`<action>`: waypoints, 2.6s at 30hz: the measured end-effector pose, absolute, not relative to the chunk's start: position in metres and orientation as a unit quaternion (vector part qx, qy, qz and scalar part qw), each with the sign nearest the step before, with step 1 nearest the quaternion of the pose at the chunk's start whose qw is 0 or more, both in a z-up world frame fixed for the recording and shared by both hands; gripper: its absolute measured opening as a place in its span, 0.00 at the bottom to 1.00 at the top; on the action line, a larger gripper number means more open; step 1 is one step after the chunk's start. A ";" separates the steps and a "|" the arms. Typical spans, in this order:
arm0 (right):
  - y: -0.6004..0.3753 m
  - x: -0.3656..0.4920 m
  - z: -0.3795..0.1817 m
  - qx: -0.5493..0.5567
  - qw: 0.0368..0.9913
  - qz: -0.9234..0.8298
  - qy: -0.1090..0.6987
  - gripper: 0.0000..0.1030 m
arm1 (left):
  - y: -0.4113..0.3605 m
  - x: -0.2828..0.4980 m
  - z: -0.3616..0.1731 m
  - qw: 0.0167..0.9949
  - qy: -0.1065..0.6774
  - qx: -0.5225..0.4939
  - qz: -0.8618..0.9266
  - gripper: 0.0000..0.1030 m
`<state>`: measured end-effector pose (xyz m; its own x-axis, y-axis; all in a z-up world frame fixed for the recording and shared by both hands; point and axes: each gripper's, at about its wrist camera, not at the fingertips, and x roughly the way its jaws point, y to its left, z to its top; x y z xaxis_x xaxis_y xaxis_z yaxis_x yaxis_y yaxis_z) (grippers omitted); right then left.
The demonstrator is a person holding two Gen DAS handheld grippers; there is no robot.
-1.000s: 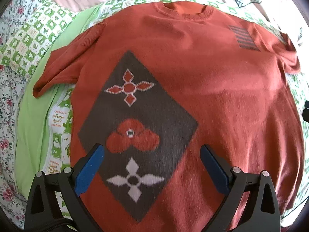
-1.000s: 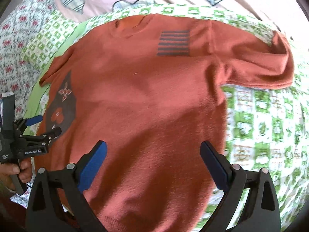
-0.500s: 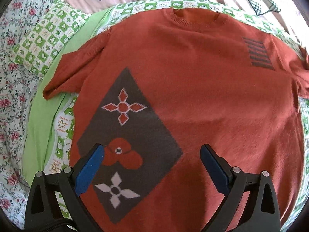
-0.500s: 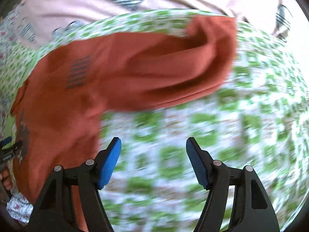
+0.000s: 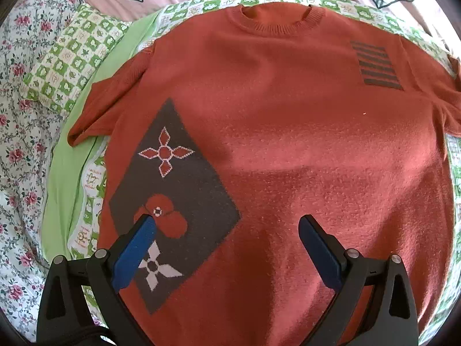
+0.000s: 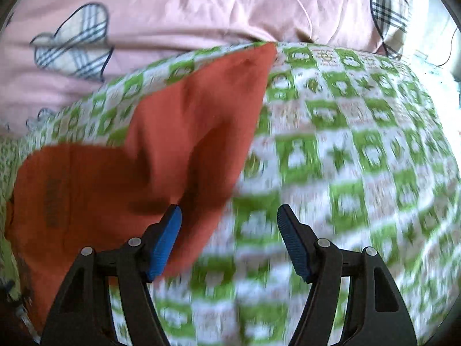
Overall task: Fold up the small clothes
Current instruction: 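Grasp the sweater sleeve with the right tool and lift it across the body, then lay the held sleeve onto the sweater body and open the right tool, then grasp the other sleeve with the left tool and fold it across the body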
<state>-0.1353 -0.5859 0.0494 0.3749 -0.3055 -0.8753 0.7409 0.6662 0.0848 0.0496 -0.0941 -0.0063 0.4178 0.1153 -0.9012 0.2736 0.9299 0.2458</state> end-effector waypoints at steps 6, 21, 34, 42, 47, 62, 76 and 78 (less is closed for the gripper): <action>-0.590 -0.094 0.037 0.228 0.797 -0.291 0.477 0.17 | -0.094 0.049 -0.008 0.820 0.541 0.179 -0.053 0.97; -0.430 0.018 0.104 0.126 0.862 -0.184 0.456 0.07 | -0.057 0.088 0.006 0.839 0.522 0.131 -0.077 0.97; -0.246 0.147 0.036 0.151 0.853 -0.025 0.498 0.10 | 0.003 0.131 0.018 0.842 0.520 0.075 -0.120 0.97; -0.253 0.114 0.022 0.198 0.835 -0.039 0.512 0.41 | -0.014 0.145 0.017 0.825 0.529 0.059 -0.190 0.97; -0.295 0.065 0.036 0.207 0.832 -0.120 0.500 0.46 | -0.072 0.145 0.022 0.813 0.519 0.063 -0.257 0.97; -0.345 0.047 0.000 0.213 0.806 -0.147 0.532 0.46 | -0.080 0.216 -0.023 0.828 0.538 0.091 -0.130 0.85; -0.337 0.054 -0.002 0.201 0.813 -0.139 0.528 0.46 | -0.047 0.204 -0.005 0.826 0.544 0.002 -0.148 0.86; -0.334 0.062 0.000 0.185 0.817 -0.145 0.527 0.46 | -0.066 0.205 -0.006 0.831 0.535 0.030 -0.152 0.86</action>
